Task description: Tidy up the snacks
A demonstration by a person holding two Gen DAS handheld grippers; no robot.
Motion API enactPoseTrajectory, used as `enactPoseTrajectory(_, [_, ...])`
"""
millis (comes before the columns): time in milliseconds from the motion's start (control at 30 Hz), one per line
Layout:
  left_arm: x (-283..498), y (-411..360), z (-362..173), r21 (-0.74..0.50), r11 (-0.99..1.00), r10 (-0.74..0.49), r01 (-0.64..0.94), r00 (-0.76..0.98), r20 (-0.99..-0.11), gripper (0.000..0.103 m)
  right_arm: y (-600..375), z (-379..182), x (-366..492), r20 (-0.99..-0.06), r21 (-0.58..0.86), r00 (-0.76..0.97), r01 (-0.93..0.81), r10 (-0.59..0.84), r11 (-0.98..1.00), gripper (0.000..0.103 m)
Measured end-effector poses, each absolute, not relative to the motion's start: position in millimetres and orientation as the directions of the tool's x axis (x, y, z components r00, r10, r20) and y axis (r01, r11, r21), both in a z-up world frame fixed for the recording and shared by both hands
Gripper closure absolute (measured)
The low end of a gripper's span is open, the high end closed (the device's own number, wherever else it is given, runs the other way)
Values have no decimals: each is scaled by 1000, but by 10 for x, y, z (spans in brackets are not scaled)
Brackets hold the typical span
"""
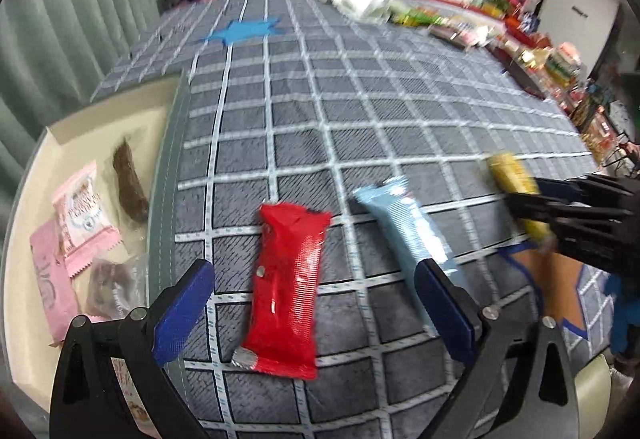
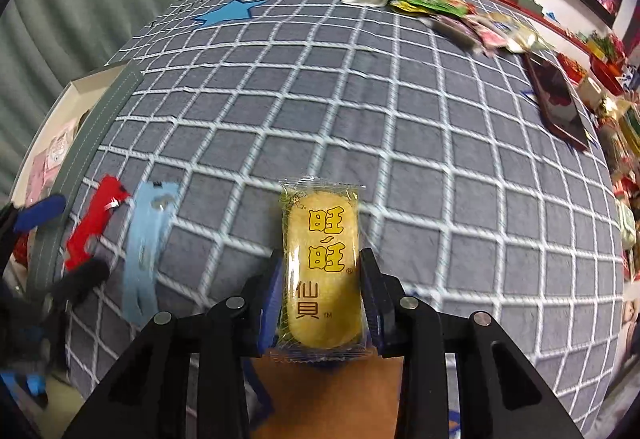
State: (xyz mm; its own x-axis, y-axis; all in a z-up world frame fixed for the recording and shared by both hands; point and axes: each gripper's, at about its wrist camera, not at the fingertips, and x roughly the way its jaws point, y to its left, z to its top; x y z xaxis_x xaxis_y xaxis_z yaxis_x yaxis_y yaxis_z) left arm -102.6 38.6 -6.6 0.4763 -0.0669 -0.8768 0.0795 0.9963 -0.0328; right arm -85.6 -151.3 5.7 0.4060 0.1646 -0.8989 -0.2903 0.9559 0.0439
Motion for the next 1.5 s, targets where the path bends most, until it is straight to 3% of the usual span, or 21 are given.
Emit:
enactPoseTrajectory(100, [-974,342,-167,19,996,-24,90,447,-894,2,-1552,51,-887,-894,60,411,-285,178,957,65])
enactPoseTrajectory(267, [-989,264,-164,-11,992,-64,125,430,-900,3,-1538,41,-875,-892,45,419,-293,171,955,65])
enactPoseTrajectory(333, [-1029,222,-123,-12,989,-77,144,450,-890,17,-1552,36,-876,-891,53,418,-291,177,955,65])
enactPoseTrajectory(400, [-1087,196,-65,-19,986,-95,164,466,-880,62,-1615,50,-879,-893,122,390,-273,226,954,65])
enactPoseTrajectory(433, [-1096,207,-36,-47,985,-120,167,460,-880,75,-1652,55,-871,-890,177,369,-263,268,949,65])
enactPoseTrajectory(467, [-1098,240,-18,-93,983,-157,161,450,-879,80,-1699,55,-856,-883,243,344,-247,319,938,65])
enactPoseTrajectory(533, [-1145,311,52,-174,975,-219,139,454,-864,81,-1774,64,-847,-867,325,324,-209,379,922,65])
enactPoseTrajectory(633, [-1216,325,189,-176,975,-221,137,487,-845,81,-1836,122,-867,-843,393,319,-184,433,901,66])
enactPoseTrajectory(933, [-1318,582,602,-195,973,-231,125,554,-800,81,-1591,396,-897,-820,419,320,-229,474,879,65])
enactPoseTrajectory(1200, [-1471,1291,810,-144,989,-92,-35,623,-777,81,-762,659,-861,-801,410,285,-380,527,829,65])
enactPoseTrajectory(1500, [-1638,1981,606,-104,971,44,-216,589,-807,81,562,728,-938,-797,395,194,-549,572,737,65])
